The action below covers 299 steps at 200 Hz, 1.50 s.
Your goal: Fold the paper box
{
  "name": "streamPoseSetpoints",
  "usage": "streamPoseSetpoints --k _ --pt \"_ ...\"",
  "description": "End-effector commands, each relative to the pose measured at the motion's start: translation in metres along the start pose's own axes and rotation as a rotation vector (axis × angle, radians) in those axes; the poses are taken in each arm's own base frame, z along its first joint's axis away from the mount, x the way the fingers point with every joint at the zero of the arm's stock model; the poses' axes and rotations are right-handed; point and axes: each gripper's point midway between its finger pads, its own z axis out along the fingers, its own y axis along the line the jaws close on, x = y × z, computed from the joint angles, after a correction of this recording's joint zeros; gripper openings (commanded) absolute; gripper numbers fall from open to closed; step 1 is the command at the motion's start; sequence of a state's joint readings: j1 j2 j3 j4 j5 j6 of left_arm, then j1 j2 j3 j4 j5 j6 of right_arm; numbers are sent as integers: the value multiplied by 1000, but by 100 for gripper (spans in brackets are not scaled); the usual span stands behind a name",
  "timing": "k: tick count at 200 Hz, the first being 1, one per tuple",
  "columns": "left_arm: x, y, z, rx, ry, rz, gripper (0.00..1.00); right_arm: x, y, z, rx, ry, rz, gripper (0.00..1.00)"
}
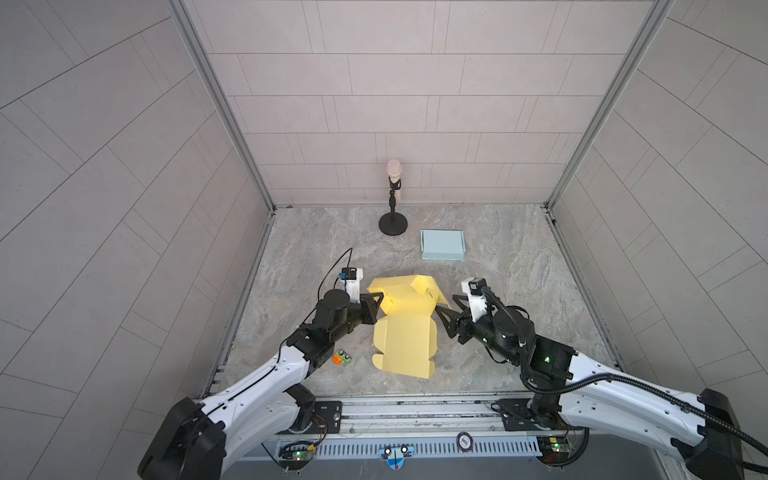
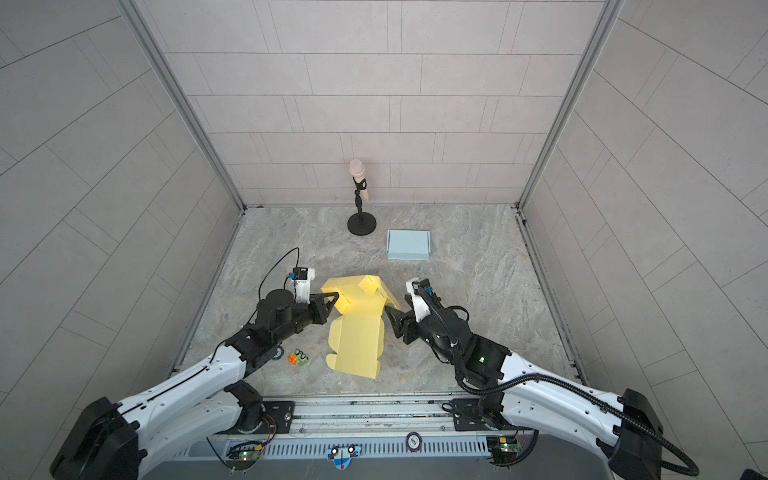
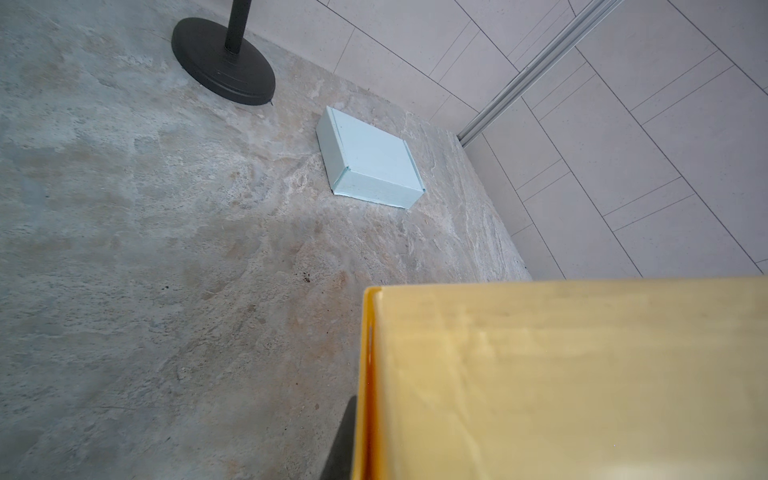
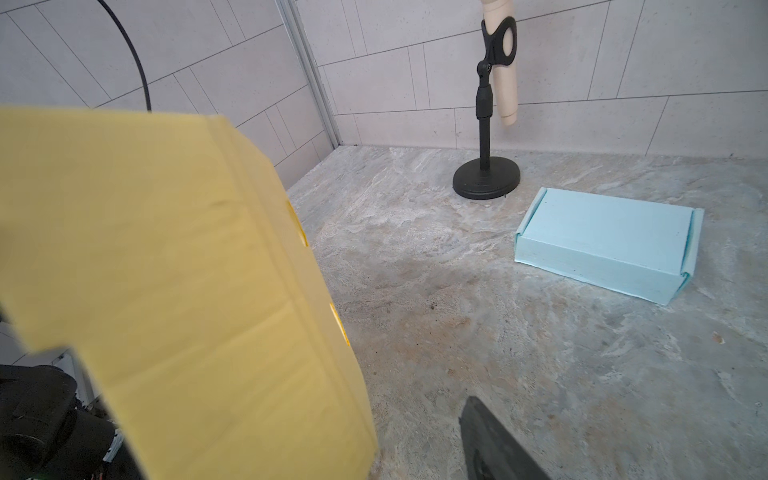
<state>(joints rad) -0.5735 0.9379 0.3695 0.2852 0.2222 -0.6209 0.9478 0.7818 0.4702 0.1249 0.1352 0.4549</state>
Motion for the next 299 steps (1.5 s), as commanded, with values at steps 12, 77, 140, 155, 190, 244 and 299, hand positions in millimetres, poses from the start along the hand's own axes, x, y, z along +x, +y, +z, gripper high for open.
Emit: streamPoseSetpoints --k 12,77,140,155,190,244,299 --pt "-7 -10 1 53 -21 -1 8 -14 5 4 -9 -36 23 66" --pt "-1 -12 6 71 9 4 8 -1 9 17 11 47 -12 59" --pt "2 -7 9 48 23 14 8 11 9 26 35 127 -63 56" --pt "2 -7 9 48 27 17 8 14 9 26 37 137 -72 55" --pt "4 -6 9 44 31 22 8 20 7 28 48 163 -90 54" --pt "5 -4 9 34 36 28 8 12 12 31 41 162 -100 50" --pt "7 2 9 4 43 36 8 0 14 12 17 146 -132 51"
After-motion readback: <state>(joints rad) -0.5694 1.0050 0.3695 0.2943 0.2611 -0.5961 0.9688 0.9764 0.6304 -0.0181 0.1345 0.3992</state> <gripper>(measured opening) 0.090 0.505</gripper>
